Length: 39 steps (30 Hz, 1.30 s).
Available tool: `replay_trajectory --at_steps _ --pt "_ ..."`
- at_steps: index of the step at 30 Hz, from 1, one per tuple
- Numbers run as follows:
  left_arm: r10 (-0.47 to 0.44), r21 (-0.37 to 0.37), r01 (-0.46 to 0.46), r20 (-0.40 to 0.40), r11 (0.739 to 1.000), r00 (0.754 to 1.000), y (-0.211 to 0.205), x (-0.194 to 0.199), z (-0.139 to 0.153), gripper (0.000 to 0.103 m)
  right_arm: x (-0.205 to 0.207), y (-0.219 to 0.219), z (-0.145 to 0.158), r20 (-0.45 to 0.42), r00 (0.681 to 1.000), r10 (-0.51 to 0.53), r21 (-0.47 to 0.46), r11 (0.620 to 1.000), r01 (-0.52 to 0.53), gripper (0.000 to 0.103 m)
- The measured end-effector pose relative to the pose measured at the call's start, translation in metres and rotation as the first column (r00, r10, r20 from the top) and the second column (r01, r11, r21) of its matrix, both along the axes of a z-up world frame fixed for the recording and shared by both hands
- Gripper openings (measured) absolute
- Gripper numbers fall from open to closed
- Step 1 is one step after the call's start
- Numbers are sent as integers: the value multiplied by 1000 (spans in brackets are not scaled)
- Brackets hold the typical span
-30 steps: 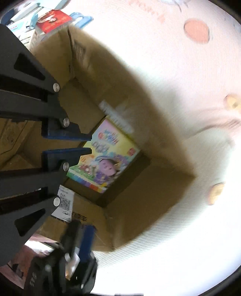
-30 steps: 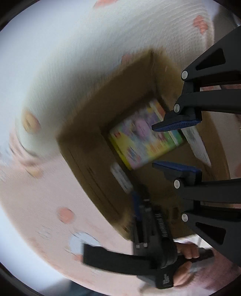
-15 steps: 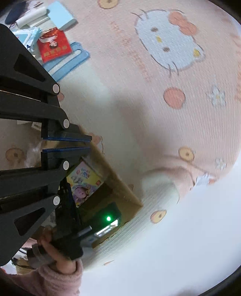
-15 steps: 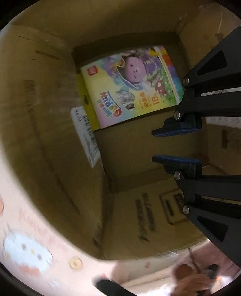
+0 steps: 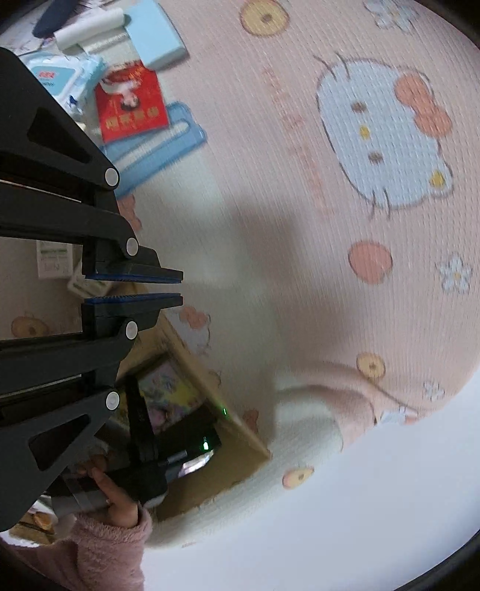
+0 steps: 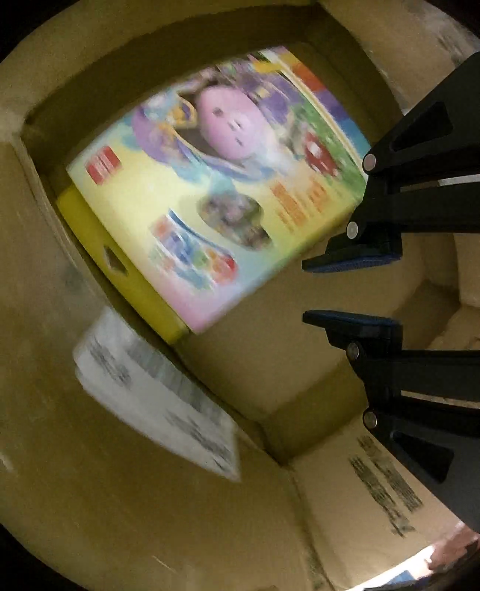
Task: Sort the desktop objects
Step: 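Withdraw the right gripper from the cardboard box back to the pile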
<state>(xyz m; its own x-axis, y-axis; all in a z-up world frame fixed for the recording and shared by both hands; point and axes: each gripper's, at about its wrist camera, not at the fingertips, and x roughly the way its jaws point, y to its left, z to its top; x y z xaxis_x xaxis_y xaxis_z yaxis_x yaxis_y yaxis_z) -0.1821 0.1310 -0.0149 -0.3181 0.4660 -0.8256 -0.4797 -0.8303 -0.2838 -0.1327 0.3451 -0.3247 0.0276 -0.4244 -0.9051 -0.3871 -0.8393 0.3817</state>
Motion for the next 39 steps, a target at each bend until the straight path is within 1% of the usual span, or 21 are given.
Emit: replay_trajectory --at_steps 2,5,6,8,10,11,14,17,19,20,22,24,26,29,31,33,35,36,37,38,39 --pt "13 -6 -13 12 1000 1000 -8 0 -2 6 4 4 2 -23 999 -45 25 999 45 15" --pt "26 -4 -26 22 1000 999 -18 5 -3 6 5 11 18 -133 991 -29 248 967 61 15" --pt "26 -2 -26 23 1000 999 -21 7 -2 6 7 16 15 -119 992 -44 237 969 71 15" --pt "27 -1 -27 23 1000 999 -27 12 -2 6 21 25 8 -39 993 -112 85 990 115 15" --pt "32 0 -32 22 999 999 -32 15 -2 6 33 24 17 -65 991 -121 15 992 122 15" --pt "37 5 -37 21 999 999 -34 16 -3 6 36 17 21 -82 992 -94 -38 995 91 15" --pt "69 -2 -68 25 998 997 -43 19 -6 6 38 3 13 -54 994 -96 -121 989 89 15" --pt "84 -37 -84 7 996 996 -53 22 -9 6 35 -5 -7 2 997 -78 -64 995 78 15" --pt "95 -43 -94 14 995 995 -64 24 -11 6 38 1 -20 26 990 -137 -39 990 138 13" --pt "100 -40 -99 22 994 995 -69 24 -12 6 43 6 -21 28 980 -197 -5 980 197 13" --pt "117 -31 -116 43 993 992 -81 24 -15 6 50 10 -20 23 968 -251 42 967 250 4" --pt "127 -24 -126 51 992 991 -91 24 -18 6 56 4 -19 50 967 -250 79 966 246 3" --pt "137 -22 -136 49 990 989 -100 24 -21 6 61 1 -13 49 969 -243 98 967 237 3" --pt "148 -32 -146 39 989 988 -113 22 -27 8 72 -2 22 -20 971 -237 91 967 238 3" --pt "167 -52 -165 41 985 985 -123 21 -35 17 83 -6 67 -125 964 -234 89 965 246 3" --pt "186 -54 -184 50 982 981 -134 19 -42 37 98 -18 117 -265 945 -191 110 968 227 4" --pt "202 -35 -201 58 979 978 -146 20 -48 44 111 -39 161 -379 918 -116 159 969 188 5" --pt "209 -25 -208 61 978 976 -152 22 -49 50 103 -37 175 -410 907 -91 171 970 174 5" --pt "214 -13 -213 63 977 975 -159 24 -51 53 88 -39 194 -451 891 -53 171 974 145 6" --pt "218 -5 -218 63 976 974 -165 27 -52 56 93 -55 209 -486 874 -22 163 980 115 7" --pt "225 3 -226 61 974 972 -172 30 -53 57 57 -46 217 -505 863 1 151 985 88 11"
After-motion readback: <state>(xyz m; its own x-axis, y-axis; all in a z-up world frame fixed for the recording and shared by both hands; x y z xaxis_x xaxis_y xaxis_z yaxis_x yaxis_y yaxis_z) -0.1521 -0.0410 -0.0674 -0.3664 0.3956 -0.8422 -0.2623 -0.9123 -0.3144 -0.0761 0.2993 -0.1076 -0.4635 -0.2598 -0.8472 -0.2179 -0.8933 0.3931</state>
